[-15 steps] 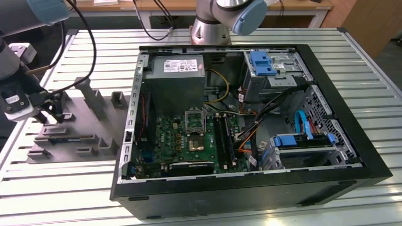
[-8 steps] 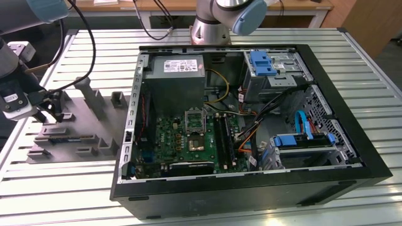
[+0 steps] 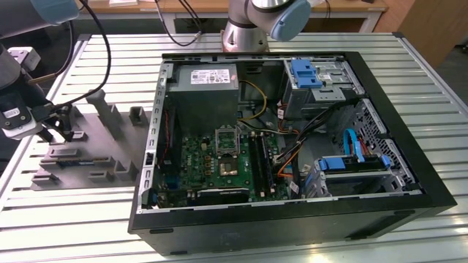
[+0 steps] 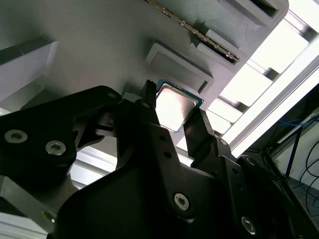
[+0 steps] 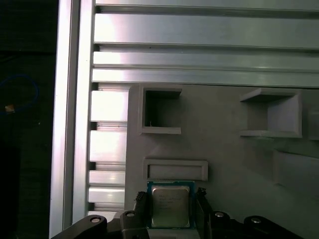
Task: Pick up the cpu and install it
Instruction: 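Pick up the cpu and move it towards the insertion slot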
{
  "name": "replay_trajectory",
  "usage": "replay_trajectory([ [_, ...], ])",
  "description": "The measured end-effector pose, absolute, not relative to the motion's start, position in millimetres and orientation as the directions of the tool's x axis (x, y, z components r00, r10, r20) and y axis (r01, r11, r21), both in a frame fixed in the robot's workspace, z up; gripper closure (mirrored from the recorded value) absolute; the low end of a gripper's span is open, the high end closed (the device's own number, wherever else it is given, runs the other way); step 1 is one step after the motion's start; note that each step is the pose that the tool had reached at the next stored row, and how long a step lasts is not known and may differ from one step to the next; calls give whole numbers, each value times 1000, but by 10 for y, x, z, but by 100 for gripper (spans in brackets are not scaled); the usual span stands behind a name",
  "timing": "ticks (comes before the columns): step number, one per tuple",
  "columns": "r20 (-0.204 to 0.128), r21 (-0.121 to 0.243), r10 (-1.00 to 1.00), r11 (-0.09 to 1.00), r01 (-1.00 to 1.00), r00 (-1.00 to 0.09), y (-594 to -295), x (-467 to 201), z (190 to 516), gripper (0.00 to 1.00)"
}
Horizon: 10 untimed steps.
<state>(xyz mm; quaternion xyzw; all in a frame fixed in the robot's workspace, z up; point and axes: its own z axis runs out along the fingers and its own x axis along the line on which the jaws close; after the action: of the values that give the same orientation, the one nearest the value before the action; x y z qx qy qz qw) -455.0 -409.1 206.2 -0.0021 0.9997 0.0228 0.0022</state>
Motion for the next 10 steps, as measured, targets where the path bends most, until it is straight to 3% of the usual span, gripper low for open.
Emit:
replay_trajectory([
  [10,-5,46,-4,999,-4,-1000,-4091,-4550,2179,53],
])
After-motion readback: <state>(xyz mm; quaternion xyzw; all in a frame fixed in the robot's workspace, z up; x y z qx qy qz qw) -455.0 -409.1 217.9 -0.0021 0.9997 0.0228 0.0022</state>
